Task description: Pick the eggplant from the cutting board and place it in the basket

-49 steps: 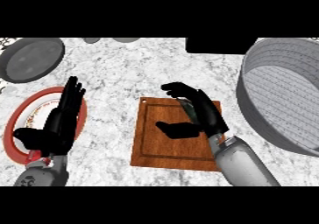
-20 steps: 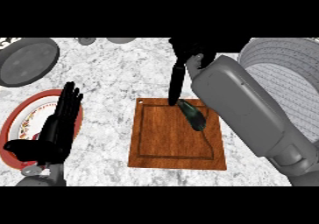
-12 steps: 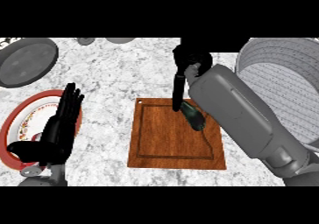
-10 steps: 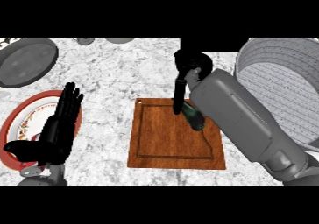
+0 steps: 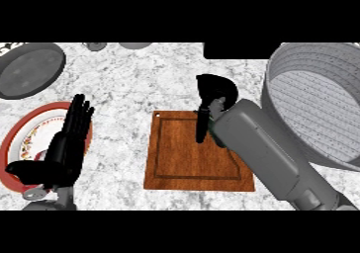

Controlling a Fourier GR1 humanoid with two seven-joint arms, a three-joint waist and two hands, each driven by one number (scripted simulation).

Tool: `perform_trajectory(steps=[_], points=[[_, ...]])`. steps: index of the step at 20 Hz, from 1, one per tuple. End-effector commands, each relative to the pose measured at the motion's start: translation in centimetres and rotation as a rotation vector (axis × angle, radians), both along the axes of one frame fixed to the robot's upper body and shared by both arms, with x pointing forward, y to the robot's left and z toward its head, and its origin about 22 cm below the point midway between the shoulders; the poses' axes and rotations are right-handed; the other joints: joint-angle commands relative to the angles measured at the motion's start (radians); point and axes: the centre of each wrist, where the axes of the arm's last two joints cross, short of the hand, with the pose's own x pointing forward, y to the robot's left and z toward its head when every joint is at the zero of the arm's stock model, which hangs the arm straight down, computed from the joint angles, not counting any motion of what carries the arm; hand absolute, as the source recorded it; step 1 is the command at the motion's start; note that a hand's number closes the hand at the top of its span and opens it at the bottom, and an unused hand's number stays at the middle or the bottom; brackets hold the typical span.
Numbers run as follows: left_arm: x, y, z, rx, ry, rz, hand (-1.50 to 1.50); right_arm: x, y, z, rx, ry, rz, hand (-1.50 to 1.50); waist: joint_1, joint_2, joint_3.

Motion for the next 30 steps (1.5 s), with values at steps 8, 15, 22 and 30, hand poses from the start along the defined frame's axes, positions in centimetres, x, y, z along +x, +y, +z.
perform_trajectory(steps=[8,15,22,30], points=[[-0.5,-0.1,0.4,0.005,-0.001,0.004,0.00,-0.7,-0.5,-2.8,-0.102,-0.027,-0.074,-1.50,0.003,0.001,0.000],[0.3,-1.1,0.1,0.001,-0.007,-0.016,0.00,0.5,0.2,-5.0,-0.107,0.024,-0.074,-1.50,0.009,0.004,0.000],[-0.2,1.9,1.8,-0.008,-0.018,-0.023,0.00,-1.2,-1.1,-6.1,-0.122,0.050,-0.082,-1.50,0.001,0.000,0.000],[-0.6,0.3,-0.9,-0.006,-0.004,-0.019,0.00,-0.9,-2.3,-8.4,-0.100,0.080,-0.090,-1.50,0.003,0.002,0.000]])
